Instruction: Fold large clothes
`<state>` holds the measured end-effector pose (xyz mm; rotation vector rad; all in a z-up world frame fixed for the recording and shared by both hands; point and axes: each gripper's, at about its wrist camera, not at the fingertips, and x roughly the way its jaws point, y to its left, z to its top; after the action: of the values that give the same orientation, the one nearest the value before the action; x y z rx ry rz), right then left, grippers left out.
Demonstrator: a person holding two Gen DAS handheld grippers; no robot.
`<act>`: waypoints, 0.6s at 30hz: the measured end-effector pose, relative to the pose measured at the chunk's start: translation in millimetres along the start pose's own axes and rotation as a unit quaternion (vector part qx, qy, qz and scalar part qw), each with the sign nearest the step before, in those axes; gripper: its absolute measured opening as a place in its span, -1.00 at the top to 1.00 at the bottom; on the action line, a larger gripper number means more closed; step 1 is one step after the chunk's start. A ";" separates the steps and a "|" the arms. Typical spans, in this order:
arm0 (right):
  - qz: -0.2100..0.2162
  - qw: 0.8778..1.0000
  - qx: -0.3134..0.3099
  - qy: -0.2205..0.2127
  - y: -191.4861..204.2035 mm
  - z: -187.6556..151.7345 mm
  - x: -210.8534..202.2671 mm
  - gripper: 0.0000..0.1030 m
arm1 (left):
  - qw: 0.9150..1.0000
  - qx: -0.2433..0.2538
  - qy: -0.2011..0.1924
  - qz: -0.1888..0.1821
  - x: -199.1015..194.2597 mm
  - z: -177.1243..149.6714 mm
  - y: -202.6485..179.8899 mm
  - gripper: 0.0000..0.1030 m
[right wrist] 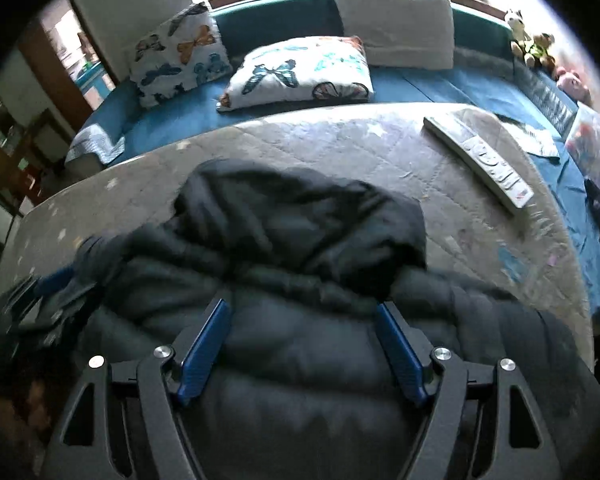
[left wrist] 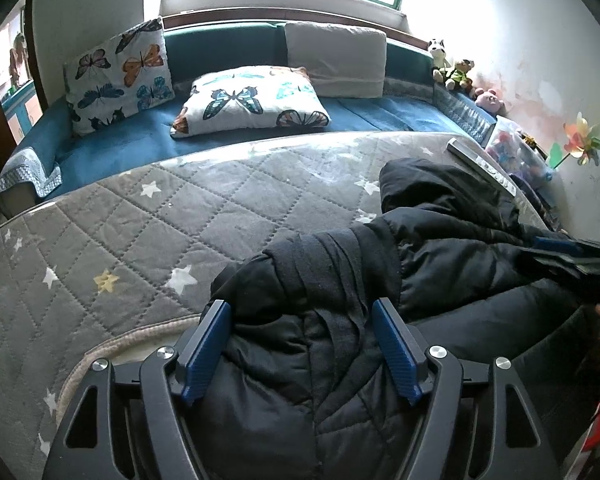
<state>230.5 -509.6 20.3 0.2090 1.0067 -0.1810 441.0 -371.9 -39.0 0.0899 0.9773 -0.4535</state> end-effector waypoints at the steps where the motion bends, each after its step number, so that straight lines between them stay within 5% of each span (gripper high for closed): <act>1: -0.001 1.000 -0.004 -0.004 1.8 -5.1 -9.6 -0.61 | 1.000 0.000 -0.004 0.003 -5.9 -1.2 -0.8 -0.50; 8: -0.011 0.999 -0.039 -0.014 11.7 -60.4 -73.9 -0.61 | 0.997 0.051 -0.047 0.021 -76.9 -30.9 -29.3 -0.50; 18: -0.069 0.997 -0.001 -0.019 -9.7 -123.6 -95.1 -0.61 | 0.998 0.062 -0.030 0.011 -125.6 -99.1 -48.7 -0.50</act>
<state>77.5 -482.2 36.3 0.1340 0.9846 -0.3094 284.3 -347.2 13.9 0.1974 0.8882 -0.4932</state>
